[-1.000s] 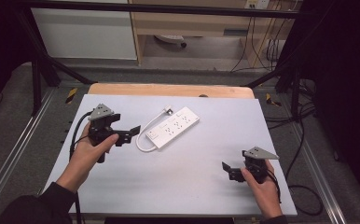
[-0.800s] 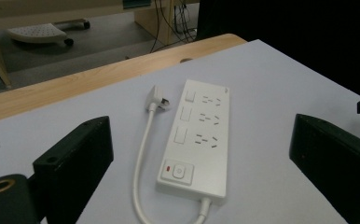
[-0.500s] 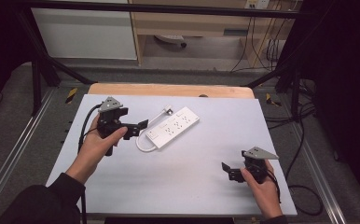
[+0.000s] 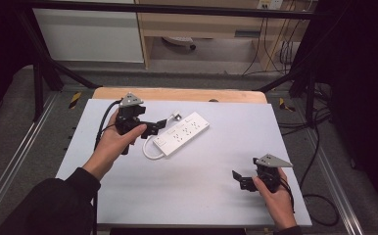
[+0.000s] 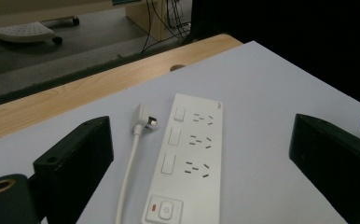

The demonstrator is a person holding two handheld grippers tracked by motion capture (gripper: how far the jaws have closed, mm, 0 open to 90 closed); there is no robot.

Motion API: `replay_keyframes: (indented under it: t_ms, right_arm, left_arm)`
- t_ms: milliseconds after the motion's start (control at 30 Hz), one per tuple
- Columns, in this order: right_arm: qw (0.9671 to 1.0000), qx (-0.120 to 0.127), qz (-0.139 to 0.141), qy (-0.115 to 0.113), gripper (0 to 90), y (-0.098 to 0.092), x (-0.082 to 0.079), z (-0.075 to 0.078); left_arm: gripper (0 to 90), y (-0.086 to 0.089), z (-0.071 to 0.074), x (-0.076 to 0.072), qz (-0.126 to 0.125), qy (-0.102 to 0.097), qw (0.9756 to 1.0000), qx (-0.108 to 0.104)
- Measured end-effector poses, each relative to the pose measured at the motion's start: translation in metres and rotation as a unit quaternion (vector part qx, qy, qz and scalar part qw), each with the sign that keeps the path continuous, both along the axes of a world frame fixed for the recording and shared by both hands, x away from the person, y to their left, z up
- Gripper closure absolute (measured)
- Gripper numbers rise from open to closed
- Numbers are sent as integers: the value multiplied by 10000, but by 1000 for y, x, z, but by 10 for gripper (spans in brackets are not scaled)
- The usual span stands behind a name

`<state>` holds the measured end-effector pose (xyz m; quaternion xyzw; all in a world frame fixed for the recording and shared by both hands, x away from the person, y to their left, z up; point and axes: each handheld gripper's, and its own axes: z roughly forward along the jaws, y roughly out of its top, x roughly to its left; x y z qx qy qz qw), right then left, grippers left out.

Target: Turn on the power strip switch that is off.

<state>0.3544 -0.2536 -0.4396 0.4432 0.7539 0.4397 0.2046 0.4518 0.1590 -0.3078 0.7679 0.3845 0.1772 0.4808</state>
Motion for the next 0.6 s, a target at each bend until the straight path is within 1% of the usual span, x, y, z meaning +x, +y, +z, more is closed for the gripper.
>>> replay_keyframes:
  t_ms: [67,100,267,467,567,600]
  right_arm:
    - [10000,-14,-4,5,30,0,0,0]
    - [10000,-38,-4,26,30,1,0,-1]
    - [10000,-6,3,21,30,1,1,-1]
    - [10000,0,-6,23,28,3,0,0]
    - [10000,4,-22,36,27,4,1,-1]
    - [10000,13,-31,47,28,4,1,-1]
  left_arm:
    - [66,-3,-2,3,17,30,10000,-49]
    - [68,-5,-2,4,27,31,10000,-47]
    - [68,-12,-6,11,50,21,10000,-25]
    - [68,-13,-9,17,117,6,9999,-110]
    - [70,-12,-10,20,207,1,9998,-54]
    - [72,-12,-10,21,202,-12,9998,-36]
